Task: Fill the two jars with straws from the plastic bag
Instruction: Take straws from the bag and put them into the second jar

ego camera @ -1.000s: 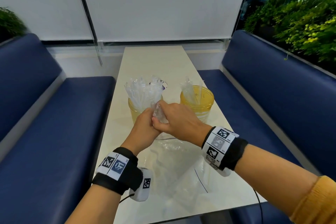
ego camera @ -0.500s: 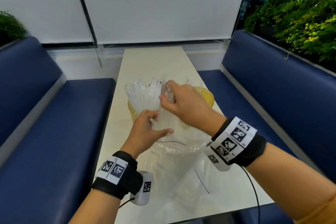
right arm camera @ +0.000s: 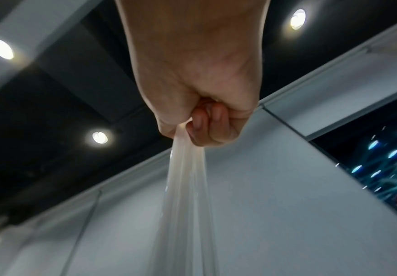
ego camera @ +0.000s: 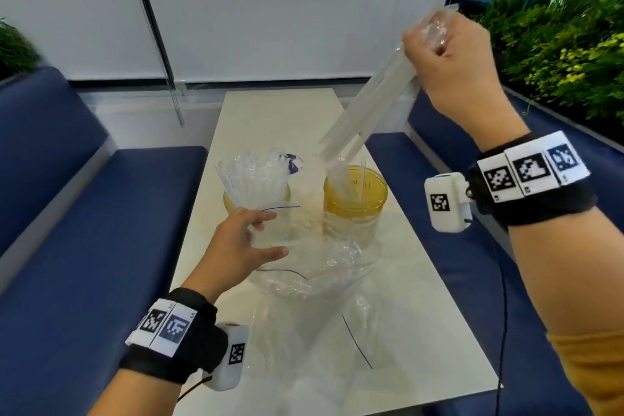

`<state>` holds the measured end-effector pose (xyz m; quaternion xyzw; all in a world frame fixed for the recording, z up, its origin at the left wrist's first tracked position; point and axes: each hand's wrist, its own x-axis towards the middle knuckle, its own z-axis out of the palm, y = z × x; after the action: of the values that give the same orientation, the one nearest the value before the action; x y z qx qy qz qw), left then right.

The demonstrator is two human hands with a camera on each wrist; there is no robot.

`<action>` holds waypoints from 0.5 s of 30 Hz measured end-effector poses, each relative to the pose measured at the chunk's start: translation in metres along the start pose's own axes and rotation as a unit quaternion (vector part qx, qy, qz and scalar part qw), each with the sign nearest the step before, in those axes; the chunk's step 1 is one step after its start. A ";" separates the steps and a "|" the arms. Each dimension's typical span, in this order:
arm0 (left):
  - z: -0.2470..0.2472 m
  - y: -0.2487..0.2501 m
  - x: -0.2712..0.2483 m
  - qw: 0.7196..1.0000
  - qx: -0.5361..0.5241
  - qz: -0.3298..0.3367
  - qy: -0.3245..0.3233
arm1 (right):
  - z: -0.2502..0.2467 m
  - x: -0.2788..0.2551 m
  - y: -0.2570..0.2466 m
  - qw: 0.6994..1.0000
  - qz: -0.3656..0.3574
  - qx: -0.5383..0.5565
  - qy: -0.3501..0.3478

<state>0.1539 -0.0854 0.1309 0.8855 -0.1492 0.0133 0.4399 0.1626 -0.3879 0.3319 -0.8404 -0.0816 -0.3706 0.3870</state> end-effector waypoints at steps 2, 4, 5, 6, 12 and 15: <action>-0.002 -0.002 0.000 1.000 0.008 -0.004 -0.001 | 0.002 0.006 0.029 0.998 0.016 -0.053 0.003; -0.003 -0.003 0.000 1.000 0.009 -0.006 0.000 | 0.012 0.008 0.058 0.992 0.052 -0.116 -0.022; -0.003 -0.002 0.000 1.000 0.010 -0.007 0.000 | 0.021 0.007 0.073 0.986 0.071 -0.144 -0.037; -0.003 -0.001 0.000 1.000 0.015 -0.008 -0.001 | 0.030 0.005 0.083 0.981 0.086 -0.166 -0.053; 0.001 0.012 0.004 0.999 0.030 -0.005 -0.012 | 0.089 -0.022 0.111 0.948 0.113 -0.257 -0.150; 0.003 0.017 0.006 0.999 0.036 -0.001 -0.016 | 0.112 -0.039 0.128 0.932 0.125 -0.284 -0.190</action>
<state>0.1545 -0.0991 0.1427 0.9009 -0.1549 0.0042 0.4054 0.2515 -0.3904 0.1818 -0.9732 0.0609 -0.1604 0.1528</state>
